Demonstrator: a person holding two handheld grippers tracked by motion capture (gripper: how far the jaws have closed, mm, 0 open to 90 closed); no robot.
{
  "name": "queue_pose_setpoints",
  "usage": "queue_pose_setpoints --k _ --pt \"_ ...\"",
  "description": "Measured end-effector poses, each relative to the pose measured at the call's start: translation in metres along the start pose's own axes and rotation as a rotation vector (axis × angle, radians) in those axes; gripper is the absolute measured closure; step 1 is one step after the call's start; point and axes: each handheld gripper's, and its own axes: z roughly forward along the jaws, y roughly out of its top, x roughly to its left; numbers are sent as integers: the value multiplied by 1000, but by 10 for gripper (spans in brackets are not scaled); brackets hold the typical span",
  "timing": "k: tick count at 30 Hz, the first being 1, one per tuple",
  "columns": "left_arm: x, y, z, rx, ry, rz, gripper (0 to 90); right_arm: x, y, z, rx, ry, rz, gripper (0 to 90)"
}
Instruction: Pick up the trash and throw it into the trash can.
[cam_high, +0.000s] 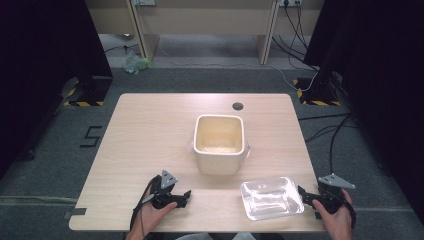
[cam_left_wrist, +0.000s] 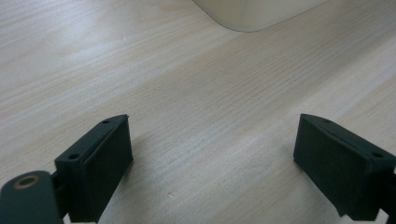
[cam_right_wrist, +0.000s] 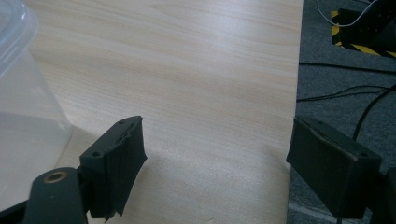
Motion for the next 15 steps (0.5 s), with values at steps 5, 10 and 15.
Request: queue_pose_setpoints --k 5,10,15 --pt "0 0 0 0 0 0 106 0 1 -2 -7 -1 -4 189" --pt "0 0 0 -1 0 0 106 1 4 -8 -22 -1 -4 188" --pt "1 0 -1 -2 -5 -1 115 1 6 -16 -33 -2 -10 189"
